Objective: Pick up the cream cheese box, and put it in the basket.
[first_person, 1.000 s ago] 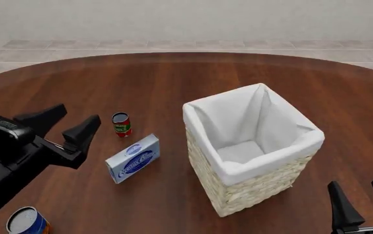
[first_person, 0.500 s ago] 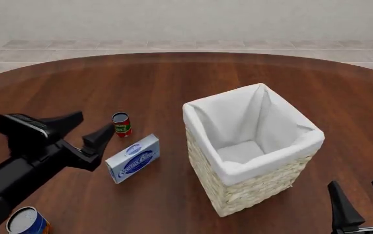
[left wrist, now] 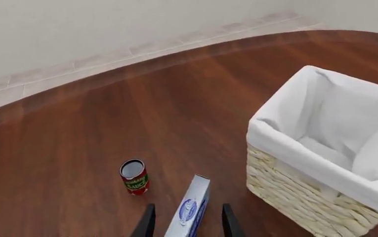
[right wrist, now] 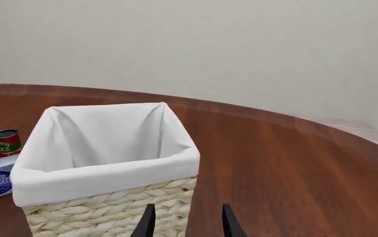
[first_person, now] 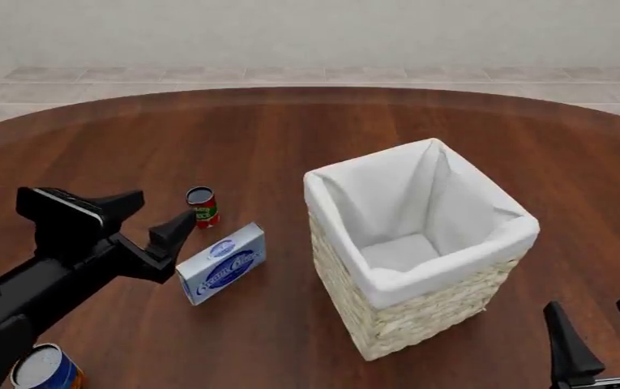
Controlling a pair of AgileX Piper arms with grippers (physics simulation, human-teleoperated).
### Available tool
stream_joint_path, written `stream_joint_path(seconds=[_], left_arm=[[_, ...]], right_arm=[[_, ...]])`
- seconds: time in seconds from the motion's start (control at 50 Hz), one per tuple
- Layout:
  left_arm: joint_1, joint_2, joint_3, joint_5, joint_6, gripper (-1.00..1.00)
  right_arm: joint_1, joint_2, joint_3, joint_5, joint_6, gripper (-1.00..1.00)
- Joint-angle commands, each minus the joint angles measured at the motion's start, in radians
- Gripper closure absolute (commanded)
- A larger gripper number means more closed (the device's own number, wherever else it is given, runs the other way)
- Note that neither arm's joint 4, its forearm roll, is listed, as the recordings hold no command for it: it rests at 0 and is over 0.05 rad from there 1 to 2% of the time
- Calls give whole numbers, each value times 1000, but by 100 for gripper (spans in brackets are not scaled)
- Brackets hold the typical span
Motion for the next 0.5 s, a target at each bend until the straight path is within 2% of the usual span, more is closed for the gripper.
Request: stream_joint_path(seconds=[0.02,0.2,0.5], left_arm=[[15,19,-3,5,29,-100],[33,43,9,-10,49,-100],[32,90,15,-17,38,-100]], right_arm=[[2,-1,0,1,-1,-100],[3,-1,0,2,-2,-100],[6,-1,1,5,1,-100]])
